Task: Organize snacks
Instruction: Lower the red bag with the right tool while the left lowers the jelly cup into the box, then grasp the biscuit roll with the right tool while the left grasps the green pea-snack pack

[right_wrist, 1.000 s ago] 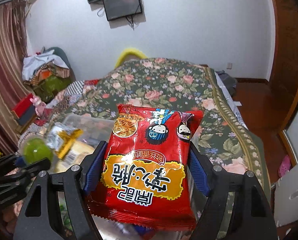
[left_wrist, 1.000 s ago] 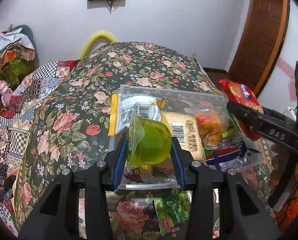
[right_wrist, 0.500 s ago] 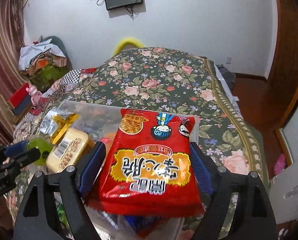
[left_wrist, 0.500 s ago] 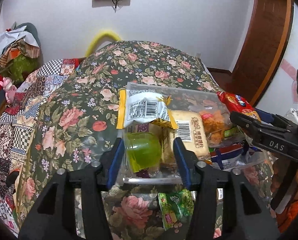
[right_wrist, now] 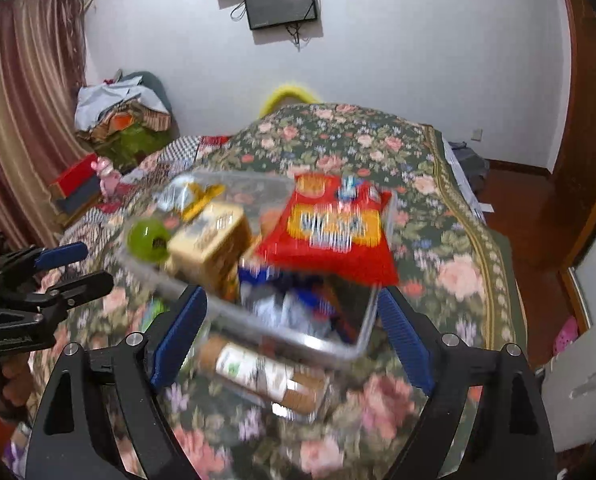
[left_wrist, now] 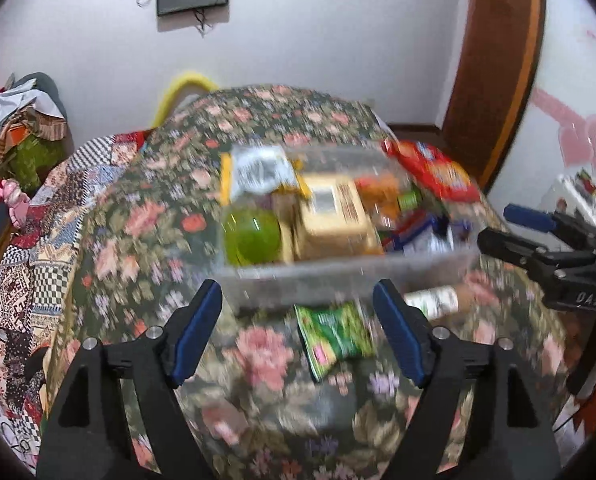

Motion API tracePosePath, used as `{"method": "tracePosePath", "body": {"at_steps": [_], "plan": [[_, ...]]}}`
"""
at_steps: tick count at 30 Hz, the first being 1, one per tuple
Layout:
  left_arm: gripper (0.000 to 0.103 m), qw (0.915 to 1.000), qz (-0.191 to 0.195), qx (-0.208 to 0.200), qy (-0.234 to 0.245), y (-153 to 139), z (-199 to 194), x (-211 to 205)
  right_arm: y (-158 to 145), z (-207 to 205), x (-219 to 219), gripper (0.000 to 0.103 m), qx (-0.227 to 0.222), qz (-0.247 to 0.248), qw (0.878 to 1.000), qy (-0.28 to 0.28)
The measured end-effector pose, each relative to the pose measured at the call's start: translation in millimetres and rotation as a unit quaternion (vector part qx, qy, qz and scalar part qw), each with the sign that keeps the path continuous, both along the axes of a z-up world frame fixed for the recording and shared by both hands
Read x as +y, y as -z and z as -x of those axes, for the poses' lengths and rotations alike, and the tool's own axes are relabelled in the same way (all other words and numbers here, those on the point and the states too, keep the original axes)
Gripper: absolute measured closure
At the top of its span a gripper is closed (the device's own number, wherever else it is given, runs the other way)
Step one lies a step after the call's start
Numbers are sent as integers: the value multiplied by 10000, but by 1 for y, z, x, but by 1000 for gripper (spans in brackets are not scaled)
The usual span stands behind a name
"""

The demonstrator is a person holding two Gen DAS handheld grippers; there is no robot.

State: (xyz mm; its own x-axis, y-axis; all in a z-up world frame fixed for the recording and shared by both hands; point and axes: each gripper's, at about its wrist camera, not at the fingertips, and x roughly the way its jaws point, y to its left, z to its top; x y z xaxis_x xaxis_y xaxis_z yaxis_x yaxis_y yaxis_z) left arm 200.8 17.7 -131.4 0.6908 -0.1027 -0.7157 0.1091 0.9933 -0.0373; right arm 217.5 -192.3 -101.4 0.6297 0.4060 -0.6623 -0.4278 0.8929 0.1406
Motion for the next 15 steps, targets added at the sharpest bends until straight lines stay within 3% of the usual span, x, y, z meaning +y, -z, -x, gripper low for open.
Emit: {"method": "tracePosePath", "body": {"at_steps": [5, 8, 11, 13, 14, 15], "plan": [[25, 9989, -91, 464, 37, 38, -4, -8, 29, 11, 1, 17, 359, 124, 9991, -168], [29, 9984, -175, 520, -94, 52, -10, -9, 46, 12, 4, 17, 526, 287, 9979, -242], [46, 9974, -3, 718, -89, 63, -20, -7, 57, 8, 11, 17, 681, 325, 9967, -290], [50, 9966, 243, 783, -89, 68, -23, -5, 61, 3, 17, 17, 751, 253, 9962, -351], [56, 9961, 375, 795, -78, 70, -25, -3, 63, 0, 20, 17, 758, 252, 9961, -365], [70, 9955, 451, 832, -54, 71, -26, -1, 64, -2, 23, 17, 750, 289, 9961, -353]]}}
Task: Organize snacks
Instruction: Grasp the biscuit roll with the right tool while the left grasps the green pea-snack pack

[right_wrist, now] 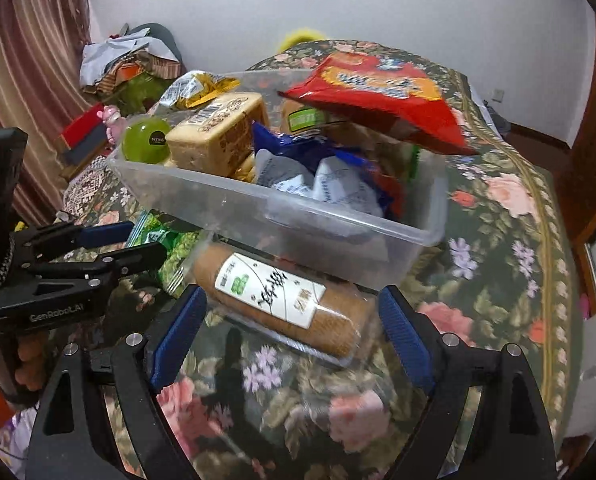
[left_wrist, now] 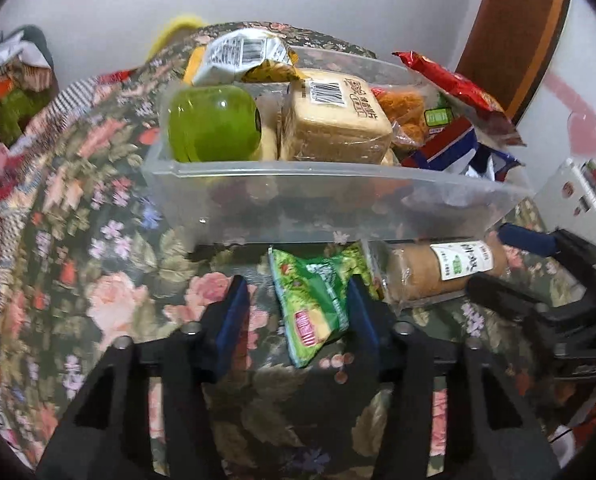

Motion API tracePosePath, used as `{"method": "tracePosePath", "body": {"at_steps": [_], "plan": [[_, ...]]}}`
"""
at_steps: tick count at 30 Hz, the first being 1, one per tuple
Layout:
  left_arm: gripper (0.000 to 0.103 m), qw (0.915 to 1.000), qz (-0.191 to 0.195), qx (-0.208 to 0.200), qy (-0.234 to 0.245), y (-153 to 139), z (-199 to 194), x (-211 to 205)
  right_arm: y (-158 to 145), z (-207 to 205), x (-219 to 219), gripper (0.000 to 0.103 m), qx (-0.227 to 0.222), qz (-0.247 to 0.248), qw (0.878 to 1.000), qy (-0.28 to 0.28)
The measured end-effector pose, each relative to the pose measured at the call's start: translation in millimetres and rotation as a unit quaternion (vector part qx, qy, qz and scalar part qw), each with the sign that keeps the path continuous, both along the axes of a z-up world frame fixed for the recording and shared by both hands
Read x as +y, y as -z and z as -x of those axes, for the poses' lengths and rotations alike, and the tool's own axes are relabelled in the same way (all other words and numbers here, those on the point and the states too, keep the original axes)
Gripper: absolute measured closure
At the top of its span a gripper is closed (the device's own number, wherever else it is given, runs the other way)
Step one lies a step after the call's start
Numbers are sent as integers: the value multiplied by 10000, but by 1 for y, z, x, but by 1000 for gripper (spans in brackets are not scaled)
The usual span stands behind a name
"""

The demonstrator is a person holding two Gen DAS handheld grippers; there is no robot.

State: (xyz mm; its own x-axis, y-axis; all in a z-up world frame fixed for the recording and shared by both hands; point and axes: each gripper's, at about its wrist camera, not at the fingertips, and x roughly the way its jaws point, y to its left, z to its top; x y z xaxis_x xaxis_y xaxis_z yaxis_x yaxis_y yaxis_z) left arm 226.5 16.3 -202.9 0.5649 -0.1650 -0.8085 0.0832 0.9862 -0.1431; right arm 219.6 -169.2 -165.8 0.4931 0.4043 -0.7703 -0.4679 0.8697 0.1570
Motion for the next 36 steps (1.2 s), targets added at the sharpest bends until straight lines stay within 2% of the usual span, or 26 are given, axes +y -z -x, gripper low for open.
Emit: {"method": "tracePosePath", "body": {"at_steps": [4, 13, 18, 22, 25, 28, 33, 36], "plan": [[77, 9998, 179, 30, 14, 2, 1, 5, 7, -3, 5, 15, -34, 142, 9999, 8], [80, 10000, 26, -47, 35, -7, 42, 24, 4, 11, 16, 17, 316, 355, 9973, -557], [81, 9999, -91, -75, -43, -11, 68, 30, -4, 6, 23, 17, 11, 327, 9978, -573], [81, 9999, -91, -90, -79, -14, 77, 33, 10, -5, 42, 18, 91, 612, 9950, -788], [81, 9998, -105, -126, -86, -15, 79, 33, 26, -12, 51, 22, 415, 744, 9923, -898], [81, 9998, -73, -160, -85, -15, 78, 34, 26, -9, 49, 34, 351, 728, 9929, -878], [83, 9997, -18, -244, -89, -20, 78, 31, 20, 13, 39, 61, 482, 433, 9931, -976], [83, 9995, -23, -287, -93, -24, 78, 29, 18, 23, 38, 68, 690, 201, 9918, -1054]]}}
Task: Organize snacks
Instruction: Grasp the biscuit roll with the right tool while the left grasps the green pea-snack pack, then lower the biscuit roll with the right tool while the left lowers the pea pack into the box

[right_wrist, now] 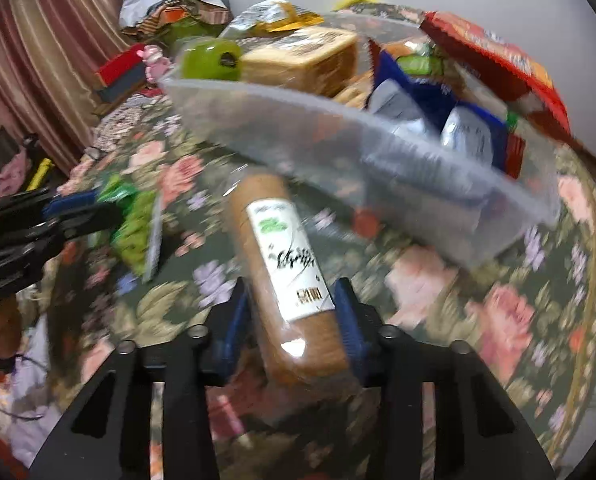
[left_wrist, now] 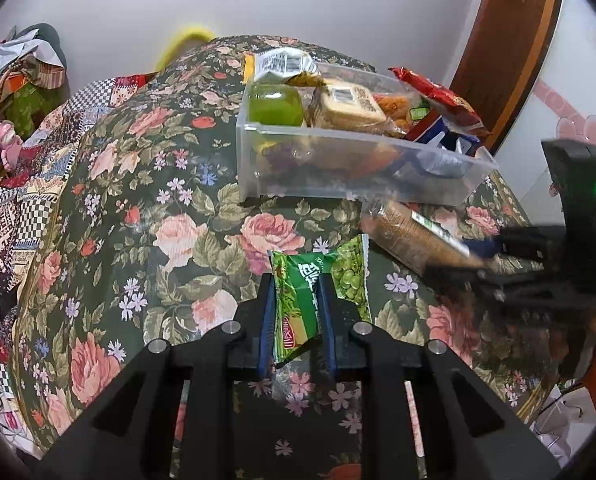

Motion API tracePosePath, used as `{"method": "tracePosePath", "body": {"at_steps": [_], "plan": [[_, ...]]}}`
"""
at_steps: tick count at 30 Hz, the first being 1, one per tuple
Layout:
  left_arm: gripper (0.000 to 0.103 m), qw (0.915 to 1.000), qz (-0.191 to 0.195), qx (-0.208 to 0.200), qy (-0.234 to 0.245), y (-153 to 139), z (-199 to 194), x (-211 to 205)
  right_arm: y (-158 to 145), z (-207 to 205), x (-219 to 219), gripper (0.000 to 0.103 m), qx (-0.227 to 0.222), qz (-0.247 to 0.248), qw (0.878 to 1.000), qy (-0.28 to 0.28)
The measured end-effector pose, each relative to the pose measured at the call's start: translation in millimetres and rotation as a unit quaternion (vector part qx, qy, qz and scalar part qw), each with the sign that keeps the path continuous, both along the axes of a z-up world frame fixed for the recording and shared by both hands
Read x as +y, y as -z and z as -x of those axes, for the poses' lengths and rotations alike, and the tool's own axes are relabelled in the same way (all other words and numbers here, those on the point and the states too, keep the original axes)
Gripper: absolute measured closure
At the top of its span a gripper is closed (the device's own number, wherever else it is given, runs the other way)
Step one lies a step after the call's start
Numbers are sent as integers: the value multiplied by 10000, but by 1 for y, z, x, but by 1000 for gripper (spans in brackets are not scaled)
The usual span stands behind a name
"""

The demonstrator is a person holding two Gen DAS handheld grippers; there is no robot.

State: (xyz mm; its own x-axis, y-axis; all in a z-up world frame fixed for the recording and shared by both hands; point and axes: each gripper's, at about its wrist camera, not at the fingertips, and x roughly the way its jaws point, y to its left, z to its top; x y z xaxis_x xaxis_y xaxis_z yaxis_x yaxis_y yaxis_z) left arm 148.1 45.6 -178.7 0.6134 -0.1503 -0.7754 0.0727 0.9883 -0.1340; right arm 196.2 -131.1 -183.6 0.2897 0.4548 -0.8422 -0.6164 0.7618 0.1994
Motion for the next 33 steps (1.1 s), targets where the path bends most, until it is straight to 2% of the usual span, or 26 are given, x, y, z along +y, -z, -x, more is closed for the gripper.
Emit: {"method": "tracePosePath", "body": {"at_steps": [3, 10, 13, 23, 28, 33], "plan": [[83, 10000, 21, -15, 7, -2, 1, -1, 0, 10, 3, 68, 208, -152, 9996, -93], [83, 10000, 41, -32, -56, -7, 3, 0, 7, 4, 26, 64, -74, -93, 9999, 72], [83, 9999, 82, -89, -83, -13, 2, 1, 7, 5, 27, 69, -218, -91, 9996, 176], [83, 9983, 98, -551, -155, -48, -8, 2, -34, 21, 4, 70, -615, -552, 9956, 440], [83, 9965, 79, -808, -205, -69, -22, 1, -62, 15, -5, 71, -906, -858, 9899, 667], [83, 9944, 77, -1020, -259, -86, -40, 0, -75, 6, 3, 72, -1121, -992, 9867, 641]]}}
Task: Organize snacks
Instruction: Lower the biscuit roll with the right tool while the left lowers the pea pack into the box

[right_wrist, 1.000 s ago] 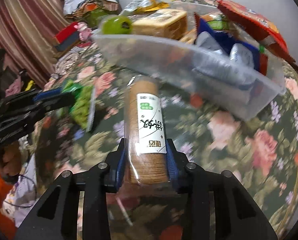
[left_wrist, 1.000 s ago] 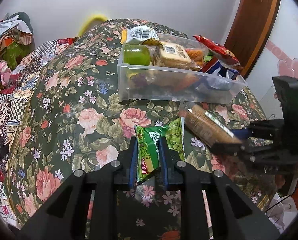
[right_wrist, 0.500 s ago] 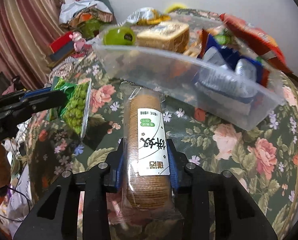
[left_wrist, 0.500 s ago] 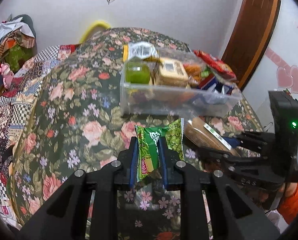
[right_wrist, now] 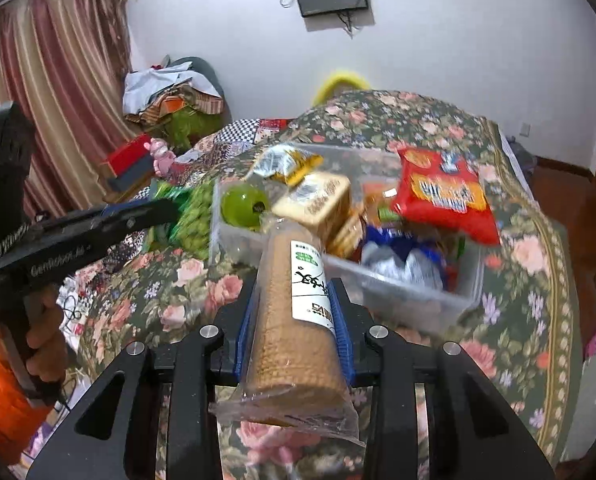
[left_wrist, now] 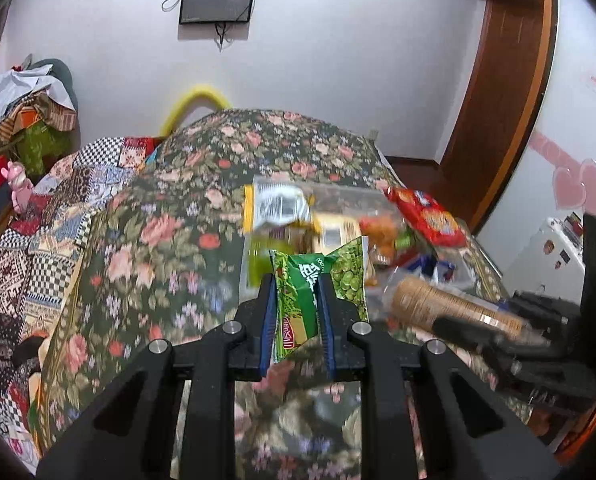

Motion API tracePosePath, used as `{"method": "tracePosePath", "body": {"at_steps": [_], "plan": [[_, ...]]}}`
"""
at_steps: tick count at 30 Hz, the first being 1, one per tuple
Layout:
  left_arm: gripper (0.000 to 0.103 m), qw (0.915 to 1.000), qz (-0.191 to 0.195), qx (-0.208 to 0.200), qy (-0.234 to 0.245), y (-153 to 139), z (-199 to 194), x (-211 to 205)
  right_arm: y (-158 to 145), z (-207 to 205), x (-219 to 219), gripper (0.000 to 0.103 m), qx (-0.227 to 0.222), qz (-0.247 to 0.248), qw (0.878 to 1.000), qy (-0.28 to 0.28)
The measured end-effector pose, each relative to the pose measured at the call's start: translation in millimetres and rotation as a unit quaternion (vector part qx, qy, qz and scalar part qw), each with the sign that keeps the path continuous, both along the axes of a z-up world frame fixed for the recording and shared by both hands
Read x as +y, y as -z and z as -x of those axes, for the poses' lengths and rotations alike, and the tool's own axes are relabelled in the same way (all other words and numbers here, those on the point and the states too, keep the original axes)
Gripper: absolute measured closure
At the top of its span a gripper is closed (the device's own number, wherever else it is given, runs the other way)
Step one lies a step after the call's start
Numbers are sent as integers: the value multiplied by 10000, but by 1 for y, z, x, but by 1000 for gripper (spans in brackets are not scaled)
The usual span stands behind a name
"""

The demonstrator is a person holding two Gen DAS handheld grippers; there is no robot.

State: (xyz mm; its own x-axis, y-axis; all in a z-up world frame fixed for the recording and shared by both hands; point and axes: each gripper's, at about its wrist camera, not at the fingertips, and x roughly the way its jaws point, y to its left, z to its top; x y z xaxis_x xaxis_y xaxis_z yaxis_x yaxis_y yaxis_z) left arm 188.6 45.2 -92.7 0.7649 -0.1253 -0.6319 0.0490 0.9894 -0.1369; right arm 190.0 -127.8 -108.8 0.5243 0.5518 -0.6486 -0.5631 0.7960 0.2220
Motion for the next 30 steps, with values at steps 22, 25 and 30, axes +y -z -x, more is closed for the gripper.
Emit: {"method": "tracePosePath", "body": {"at_steps": [22, 25, 30], "plan": [[83, 9998, 103, 23, -153, 2, -14, 9, -23, 3, -21, 72, -264, -283, 9991, 178], [83, 9998, 86, -14, -158, -1, -24, 7, -28, -9, -20, 72, -384, -311, 9983, 315], [83, 9999, 57, 12, -152, -1, -49, 3, -30, -34, -9, 72, -633, -178, 9959, 617]]}}
